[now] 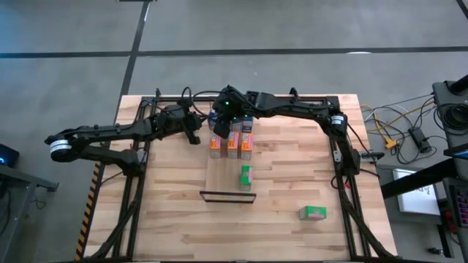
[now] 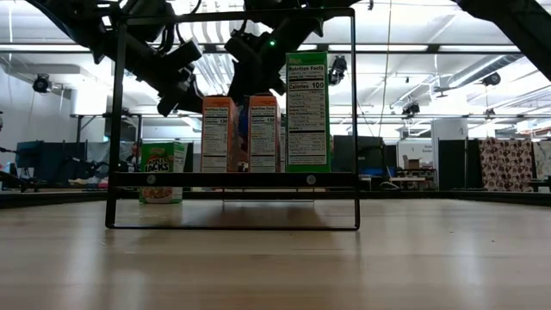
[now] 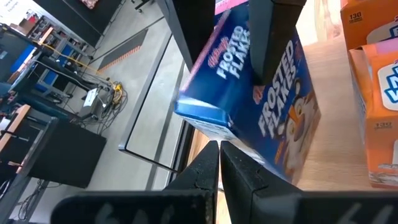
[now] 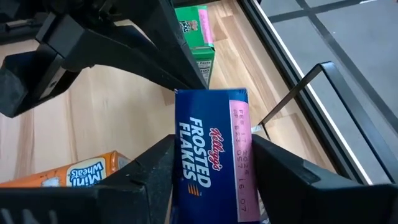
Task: Stack cereal on shelf
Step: Put the blue cereal box on the shelf aligned with the other blue cereal boxes
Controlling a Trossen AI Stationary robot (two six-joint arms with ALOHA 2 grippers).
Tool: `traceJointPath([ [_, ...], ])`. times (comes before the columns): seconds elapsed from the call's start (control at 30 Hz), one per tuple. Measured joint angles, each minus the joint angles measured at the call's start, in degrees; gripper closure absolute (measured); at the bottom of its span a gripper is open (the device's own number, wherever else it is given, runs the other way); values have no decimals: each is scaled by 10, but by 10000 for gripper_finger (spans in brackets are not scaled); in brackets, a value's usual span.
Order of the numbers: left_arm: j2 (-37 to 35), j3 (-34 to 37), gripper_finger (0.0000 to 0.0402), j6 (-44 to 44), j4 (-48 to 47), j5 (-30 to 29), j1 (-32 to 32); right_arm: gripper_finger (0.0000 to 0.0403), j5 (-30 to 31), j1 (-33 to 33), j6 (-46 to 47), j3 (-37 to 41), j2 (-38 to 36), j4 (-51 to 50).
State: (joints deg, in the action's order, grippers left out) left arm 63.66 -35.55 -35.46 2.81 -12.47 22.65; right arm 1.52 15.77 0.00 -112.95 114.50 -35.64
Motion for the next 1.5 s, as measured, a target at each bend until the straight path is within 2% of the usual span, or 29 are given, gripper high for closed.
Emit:
traceJointPath([
  [0.37,0,0,401,2,-3,0,0,197,0,0,8,1,-4,-1],
  [0.63,-23,-3,401,14,-14,0,-1,201,-1,0,-38,0,-58,-35],
  [0.83,-51,-4,401,38,-46,17,-4,248,-7,-1,-74,43,-103,-40],
  [1.07,-57,-4,401,47,-63,145,-5,321,-35,-2,-98,165,-161,35],
  [1.27,-56,-4,401,46,-70,151,-4,366,-36,-1,-128,254,-200,111],
  [1.5,-34,-3,401,46,-73,151,-4,393,-39,-1,-164,346,-248,196],
])
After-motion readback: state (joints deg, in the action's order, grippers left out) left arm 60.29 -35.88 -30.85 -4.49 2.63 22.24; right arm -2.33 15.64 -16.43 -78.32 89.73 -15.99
